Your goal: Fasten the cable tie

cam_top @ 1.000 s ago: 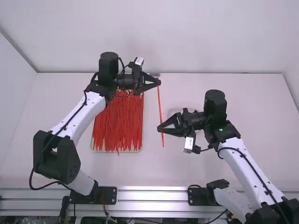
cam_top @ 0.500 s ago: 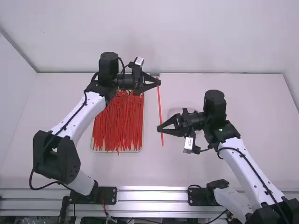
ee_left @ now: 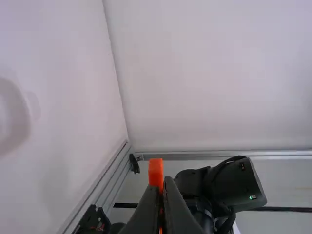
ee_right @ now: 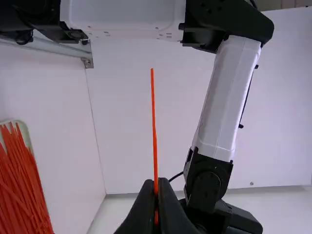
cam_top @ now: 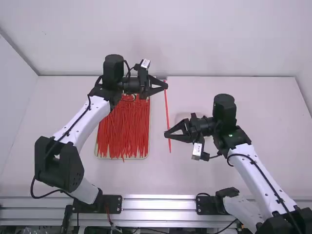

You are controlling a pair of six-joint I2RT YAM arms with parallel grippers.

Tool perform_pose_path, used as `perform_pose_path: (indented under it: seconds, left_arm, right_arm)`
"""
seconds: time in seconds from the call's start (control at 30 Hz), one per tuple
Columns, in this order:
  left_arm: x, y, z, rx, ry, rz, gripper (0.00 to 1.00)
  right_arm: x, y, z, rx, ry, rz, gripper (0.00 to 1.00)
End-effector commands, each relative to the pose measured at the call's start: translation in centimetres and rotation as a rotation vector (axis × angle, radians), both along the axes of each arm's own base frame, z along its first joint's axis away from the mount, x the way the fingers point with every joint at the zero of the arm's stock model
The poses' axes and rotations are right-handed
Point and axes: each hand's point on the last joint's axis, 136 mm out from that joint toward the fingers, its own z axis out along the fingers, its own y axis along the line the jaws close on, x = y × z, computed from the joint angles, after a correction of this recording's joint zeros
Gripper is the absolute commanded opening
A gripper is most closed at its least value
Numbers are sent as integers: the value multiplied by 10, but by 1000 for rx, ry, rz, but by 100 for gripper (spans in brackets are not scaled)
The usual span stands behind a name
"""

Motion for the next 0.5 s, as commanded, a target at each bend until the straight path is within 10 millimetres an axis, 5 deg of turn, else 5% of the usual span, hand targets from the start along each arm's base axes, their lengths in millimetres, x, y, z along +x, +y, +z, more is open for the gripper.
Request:
perform_pose_path:
  seconds: [0.0,0.47]
  left_arm:
    - [3,1,10,0,-54,12,1]
    - [5,3,13,-3,-84,15,1]
  right_arm:
    - [-5,0,-2,5,21,32,5]
    - [-8,1,-1,8,23,47,13]
